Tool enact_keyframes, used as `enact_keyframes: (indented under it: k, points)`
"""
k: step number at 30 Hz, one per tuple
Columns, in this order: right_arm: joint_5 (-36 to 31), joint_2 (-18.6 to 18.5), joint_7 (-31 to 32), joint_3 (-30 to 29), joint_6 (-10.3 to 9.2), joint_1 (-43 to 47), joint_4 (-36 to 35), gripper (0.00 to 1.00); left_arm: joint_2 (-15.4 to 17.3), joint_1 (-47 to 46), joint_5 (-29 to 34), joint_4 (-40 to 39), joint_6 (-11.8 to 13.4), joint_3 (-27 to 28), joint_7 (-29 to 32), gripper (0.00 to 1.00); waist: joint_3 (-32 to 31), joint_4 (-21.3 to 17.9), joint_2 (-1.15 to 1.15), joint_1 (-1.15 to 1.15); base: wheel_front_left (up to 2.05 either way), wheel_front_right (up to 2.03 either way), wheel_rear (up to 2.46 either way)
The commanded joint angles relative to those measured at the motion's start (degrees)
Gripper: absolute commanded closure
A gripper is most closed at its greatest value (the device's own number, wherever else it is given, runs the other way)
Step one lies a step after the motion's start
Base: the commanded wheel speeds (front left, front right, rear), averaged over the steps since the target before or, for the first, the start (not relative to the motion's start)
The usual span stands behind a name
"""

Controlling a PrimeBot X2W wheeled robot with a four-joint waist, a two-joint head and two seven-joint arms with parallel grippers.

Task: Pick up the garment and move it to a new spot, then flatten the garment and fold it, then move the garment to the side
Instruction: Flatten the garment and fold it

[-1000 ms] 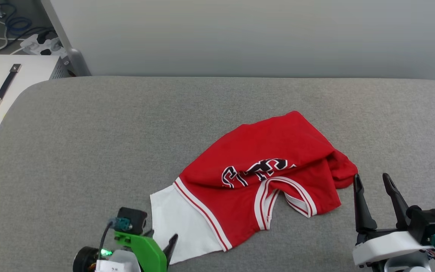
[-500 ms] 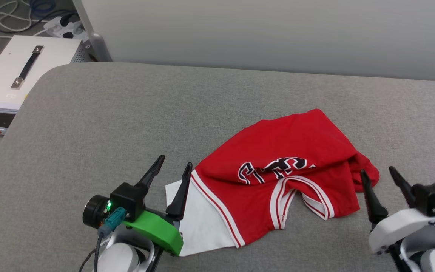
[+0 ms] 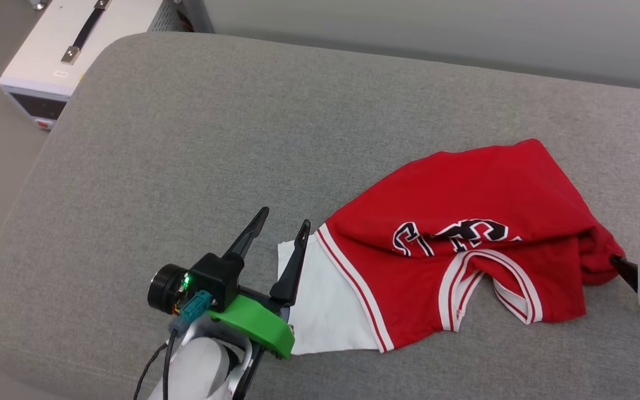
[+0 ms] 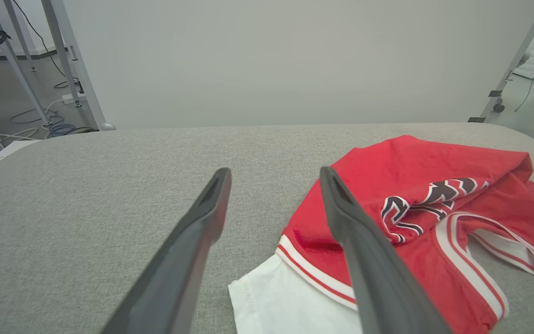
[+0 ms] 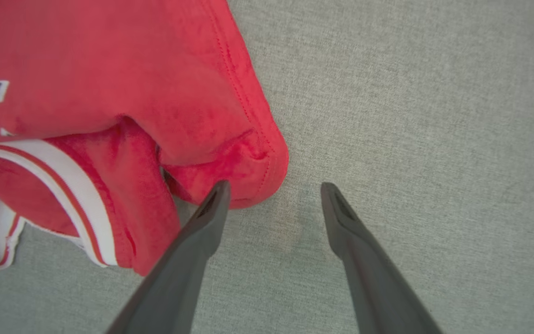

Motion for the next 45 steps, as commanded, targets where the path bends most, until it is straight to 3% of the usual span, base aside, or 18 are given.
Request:
enact_keyframes:
  k: [1, 12, 13, 15, 22, 34, 39, 45]
  points:
    - [0.4, -0.3, 1.4, 0.0, -0.06, -0.6, 0.2, 0.00, -0.6, -1.5, 0.6, -0.1, -0.3, 0.2, -0.3, 0.00, 2.7, 2.5, 0.00, 0.00, 0.00, 0.00, 0.00]
    - [-2.3, -0.2, 2.5, 1.1, -0.06, 0.4, 3.6, 0.00, -2.1, -3.3, 1.9, -1.2, -1.1, 1.3, -0.4, 0.00, 6.8, 4.6, 0.00, 0.00, 0.00, 0.00, 0.00]
    - [-2.6, -0.4, 2.5, 1.2, -0.06, 0.5, 4.0, 0.50, -2.2, -3.3, 2.0, -1.2, -1.1, 1.4, -0.4, 0.00, 6.9, 4.6, 0.00, 0.00, 0.00, 0.00, 0.00]
    - [-2.9, -1.3, 1.9, 1.4, -0.06, 0.7, 4.5, 1.00, -2.4, -3.4, 2.2, -1.1, -1.2, 1.5, -0.4, 0.00, 6.9, 4.8, 0.00, 0.00, 0.00, 0.00, 0.00]
    - [-2.9, -3.8, -4.0, -0.7, -0.06, 0.1, 2.4, 1.00, -2.8, -2.3, 2.5, 0.4, -1.6, 2.1, -0.4, 0.00, 3.0, 4.0, 0.00, 0.00, 0.00, 0.00, 0.00]
    - [-4.2, -7.4, -7.8, -5.6, -0.06, 1.0, -13.7, 1.00, -2.5, 0.7, 2.4, 0.3, -1.9, 2.9, -0.4, 0.00, -3.5, 1.3, 0.00, 0.00, 0.00, 0.00, 0.00]
    - [-4.8, -10.8, -8.5, -5.1, -0.06, -4.9, -17.0, 1.00, -2.9, 0.6, 2.5, -0.6, -2.0, 2.5, -0.4, 0.00, -2.0, 2.0, 0.00, 0.00, 0.00, 0.00, 0.00]
    - [-6.3, -15.7, -9.4, 1.3, -0.06, -18.0, -14.4, 1.00, -3.5, -1.0, 2.2, -1.8, -2.1, 1.7, -0.4, 0.00, 2.9, 4.9, 0.00, 0.00, 0.00, 0.00, 0.00]
